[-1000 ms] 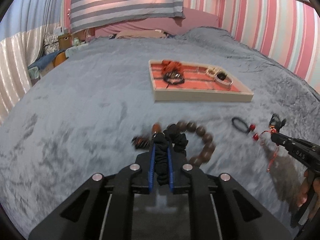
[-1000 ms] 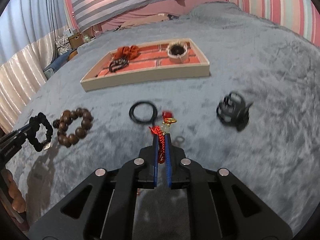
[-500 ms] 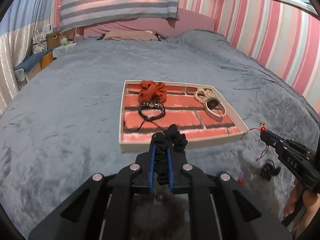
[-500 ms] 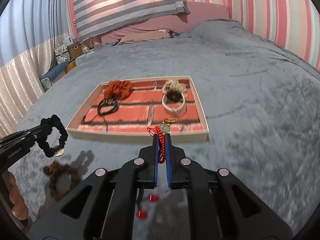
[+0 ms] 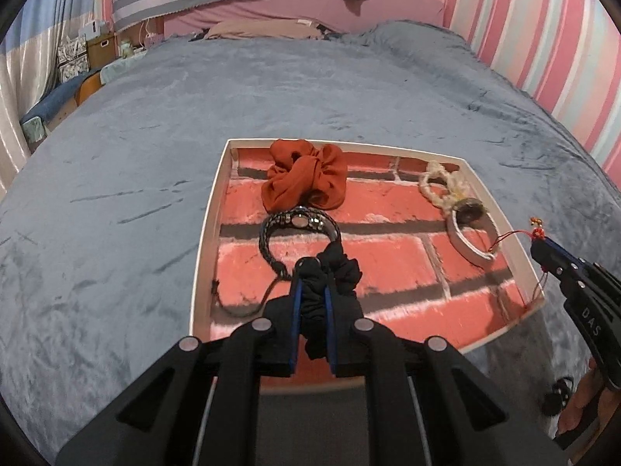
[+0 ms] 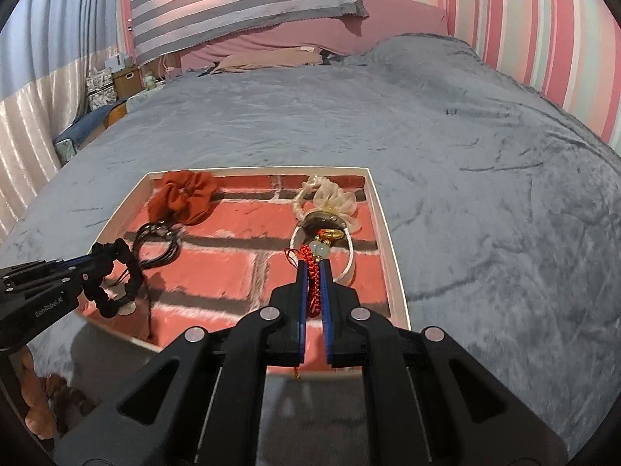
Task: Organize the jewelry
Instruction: 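Carry the charm bracelet and scrunchie into the tray and open both tools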
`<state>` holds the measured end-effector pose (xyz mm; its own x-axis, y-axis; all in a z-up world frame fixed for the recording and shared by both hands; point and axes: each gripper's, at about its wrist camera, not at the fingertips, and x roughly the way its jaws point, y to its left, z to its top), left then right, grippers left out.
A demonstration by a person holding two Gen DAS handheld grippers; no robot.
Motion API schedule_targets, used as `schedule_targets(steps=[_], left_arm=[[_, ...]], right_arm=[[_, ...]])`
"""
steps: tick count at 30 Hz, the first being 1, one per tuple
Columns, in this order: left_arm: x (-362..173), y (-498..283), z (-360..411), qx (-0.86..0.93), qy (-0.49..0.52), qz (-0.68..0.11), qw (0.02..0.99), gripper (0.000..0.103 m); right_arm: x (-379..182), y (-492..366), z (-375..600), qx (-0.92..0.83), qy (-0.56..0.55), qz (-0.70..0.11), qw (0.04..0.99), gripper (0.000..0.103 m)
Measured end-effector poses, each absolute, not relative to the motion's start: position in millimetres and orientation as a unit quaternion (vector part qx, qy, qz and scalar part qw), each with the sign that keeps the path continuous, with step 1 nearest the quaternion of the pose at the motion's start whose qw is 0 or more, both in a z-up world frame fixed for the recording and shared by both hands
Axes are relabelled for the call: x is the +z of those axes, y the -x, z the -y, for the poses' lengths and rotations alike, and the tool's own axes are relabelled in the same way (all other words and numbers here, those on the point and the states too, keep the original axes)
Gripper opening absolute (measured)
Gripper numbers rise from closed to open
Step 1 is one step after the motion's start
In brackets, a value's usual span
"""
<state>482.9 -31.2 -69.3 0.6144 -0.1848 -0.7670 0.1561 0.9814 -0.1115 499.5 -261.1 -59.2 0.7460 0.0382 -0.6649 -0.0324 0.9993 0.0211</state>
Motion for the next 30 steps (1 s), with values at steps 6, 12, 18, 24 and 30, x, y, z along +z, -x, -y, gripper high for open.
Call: schedule_targets(steps=[6, 12, 18, 24, 30], left_arm=[[-84.3, -504.6, 40.2, -0.079, 0.002, -0.443, 0.893, 0.011], [-99.0, -513.5, 39.2, -0.072, 0.000, -0.458, 0.886, 0.011], [-107.6, -516.7, 39.3, -0.064, -0.005, -0.468, 0.882, 0.011], [-109.2, -521.9, 42.9, -0.060, -0.022, -0.475, 0.878, 0.012], [-110.4, -524.7, 45.2, -0.051, -0.020, -0.490, 0.870, 0.013]], right_arm=[[-73.2, -516.6, 262.3, 0.006, 0.019, -0.371, 0.929, 0.007], [-93.5, -525.7, 271.6, -0.005, 0.014, -0.390, 0.921, 0.007], [-103.8, -537.1, 280.7, -0.010, 0.001, -0.404, 0.915, 0.007], [-102.6, -546.1, 281.2, -0.007, -0.003, -0.411, 0.912, 0.007], [-103.3, -543.8, 283.1, 0.000, -0.013, -0.422, 0.906, 0.008]])
